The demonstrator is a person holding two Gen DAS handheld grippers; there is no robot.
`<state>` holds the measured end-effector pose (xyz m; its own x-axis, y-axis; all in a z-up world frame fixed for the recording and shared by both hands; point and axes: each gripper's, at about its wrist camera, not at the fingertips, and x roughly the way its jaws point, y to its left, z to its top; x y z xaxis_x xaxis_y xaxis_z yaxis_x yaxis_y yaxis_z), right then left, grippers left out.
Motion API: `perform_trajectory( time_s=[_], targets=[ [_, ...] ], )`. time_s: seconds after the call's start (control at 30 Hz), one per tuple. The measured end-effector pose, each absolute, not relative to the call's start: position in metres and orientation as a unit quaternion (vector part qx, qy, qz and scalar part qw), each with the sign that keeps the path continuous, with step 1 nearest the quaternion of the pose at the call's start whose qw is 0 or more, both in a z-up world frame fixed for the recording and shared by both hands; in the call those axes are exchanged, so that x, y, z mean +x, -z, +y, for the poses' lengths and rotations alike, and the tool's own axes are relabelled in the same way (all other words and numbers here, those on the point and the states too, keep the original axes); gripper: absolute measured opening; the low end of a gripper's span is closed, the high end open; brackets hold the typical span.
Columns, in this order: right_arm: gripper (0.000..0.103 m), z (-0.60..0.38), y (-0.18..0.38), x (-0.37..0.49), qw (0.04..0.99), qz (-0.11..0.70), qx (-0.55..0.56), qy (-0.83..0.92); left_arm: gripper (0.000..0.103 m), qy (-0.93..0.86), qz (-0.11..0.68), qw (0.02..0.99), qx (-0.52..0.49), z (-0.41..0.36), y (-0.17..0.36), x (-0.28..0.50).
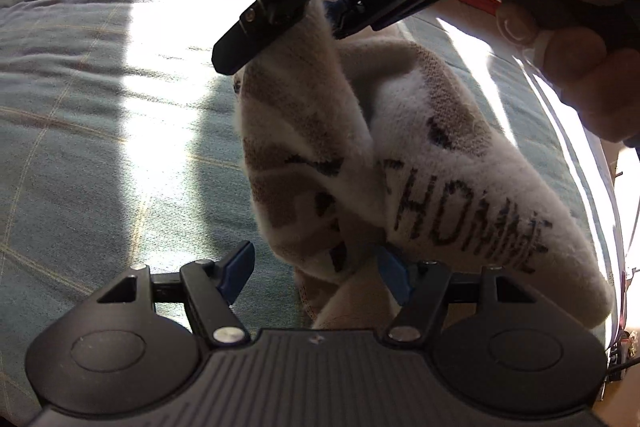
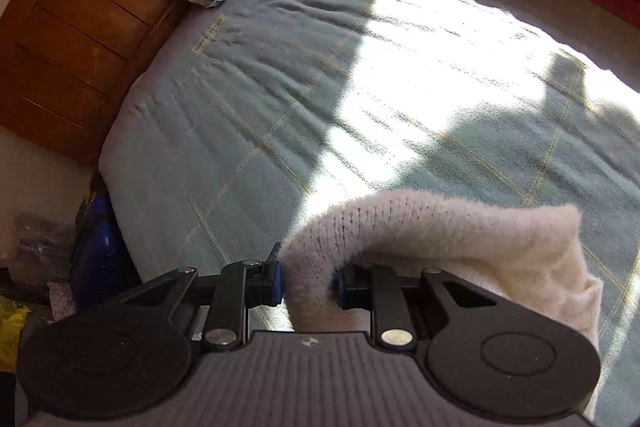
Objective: Fold clothes
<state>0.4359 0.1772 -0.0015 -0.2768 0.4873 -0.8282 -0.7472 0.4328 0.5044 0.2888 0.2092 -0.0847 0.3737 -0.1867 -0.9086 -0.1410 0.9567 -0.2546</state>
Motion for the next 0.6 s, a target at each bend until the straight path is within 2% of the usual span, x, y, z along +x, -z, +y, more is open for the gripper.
perform_trajectory(
  time_s=[0.07, 0.33, 0.43, 0.6],
  targets=[
    [0.034, 0.177, 0.012, 0.435, 0.577, 0.617, -0.107, -0.524, 0.068, 0.010, 0.563, 0.813, -0.144, 0.209, 0.087, 0.290],
    [0.039, 0.089, -0.022, 0.464, 0.613, 0.611, -0.040, -0.499, 0.068, 0.004, 0.573, 0.811, -0.115, 0.205, 0.086, 0.299],
    [0.045, 0.033, -0.033, 0.482, 0.648, 0.604, -0.019, -0.464, 0.068, 0.000, 0.577, 0.809, -0.110, 0.207, 0.088, 0.302],
    [0.046, -0.064, 0.003, 0.487, 0.687, 0.624, -0.019, -0.371, 0.068, -0.009, 0.592, 0.800, -0.099, 0.202, 0.094, 0.303]
  ],
)
